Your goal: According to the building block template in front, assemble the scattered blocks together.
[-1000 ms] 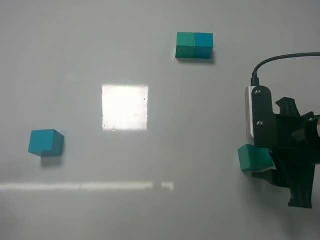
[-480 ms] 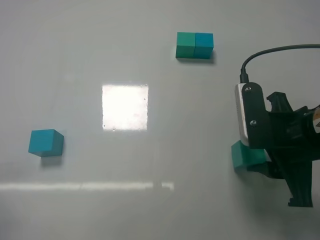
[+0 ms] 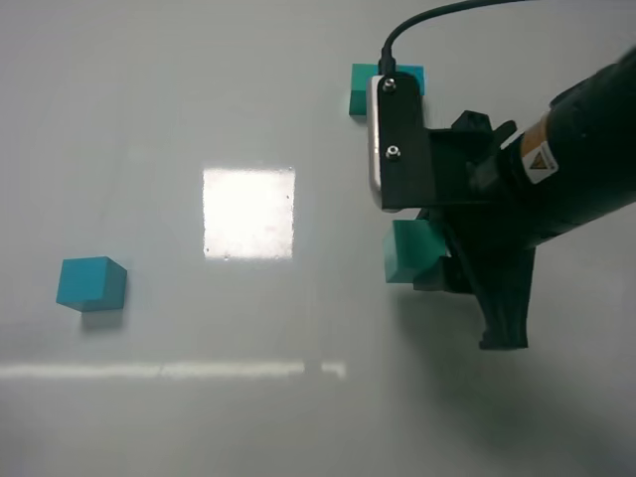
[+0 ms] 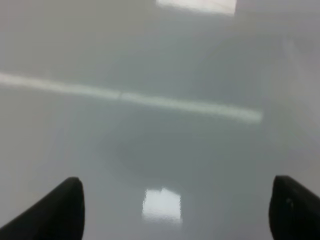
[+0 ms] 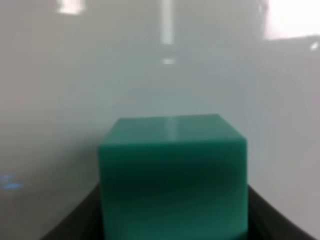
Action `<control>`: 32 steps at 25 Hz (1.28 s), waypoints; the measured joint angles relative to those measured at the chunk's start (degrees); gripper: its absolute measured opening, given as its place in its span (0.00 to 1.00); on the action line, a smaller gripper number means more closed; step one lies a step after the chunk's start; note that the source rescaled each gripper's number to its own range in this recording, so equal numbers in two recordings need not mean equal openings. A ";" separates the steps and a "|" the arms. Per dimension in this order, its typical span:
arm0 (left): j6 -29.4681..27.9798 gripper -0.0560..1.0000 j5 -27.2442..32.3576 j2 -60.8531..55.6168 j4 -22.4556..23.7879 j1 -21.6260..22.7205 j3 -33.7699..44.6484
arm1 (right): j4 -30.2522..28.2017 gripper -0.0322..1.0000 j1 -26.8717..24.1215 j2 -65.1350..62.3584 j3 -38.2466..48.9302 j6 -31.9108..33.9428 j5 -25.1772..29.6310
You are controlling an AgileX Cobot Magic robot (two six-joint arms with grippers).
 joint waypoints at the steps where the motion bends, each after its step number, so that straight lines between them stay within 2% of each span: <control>1: 0.00 0.78 0.00 0.00 0.00 0.00 0.00 | -0.17 0.03 0.72 1.35 -1.42 0.37 0.25; 5: 0.00 0.78 0.00 0.00 0.00 0.00 0.00 | -0.34 0.03 2.07 6.81 -5.79 1.18 0.89; 10: 0.00 0.78 0.00 0.00 0.00 0.00 0.00 | -0.39 0.03 2.10 11.32 -6.53 0.95 0.46; 19: 0.00 0.78 0.00 0.00 0.00 0.00 0.00 | -0.93 0.03 2.16 14.30 -6.64 1.92 -6.52; 26: 0.00 0.78 0.00 0.00 0.00 0.00 0.00 | -1.28 0.04 2.28 15.31 -7.06 3.13 -8.37; 27: 0.00 0.78 0.00 0.00 0.00 0.00 0.00 | -1.28 0.12 2.27 15.30 -7.06 3.36 -8.82; 28: 0.00 0.78 0.00 0.00 0.00 0.00 0.00 | -1.28 0.24 2.27 15.30 -7.06 3.56 -9.10; 31: 0.00 0.78 0.00 0.00 0.00 0.00 0.00 | -1.28 0.76 2.72 15.30 -7.11 4.11 -8.76; 32: 0.00 0.78 0.00 0.00 0.00 0.00 0.00 | -1.34 0.84 3.12 15.30 -7.11 4.26 -8.39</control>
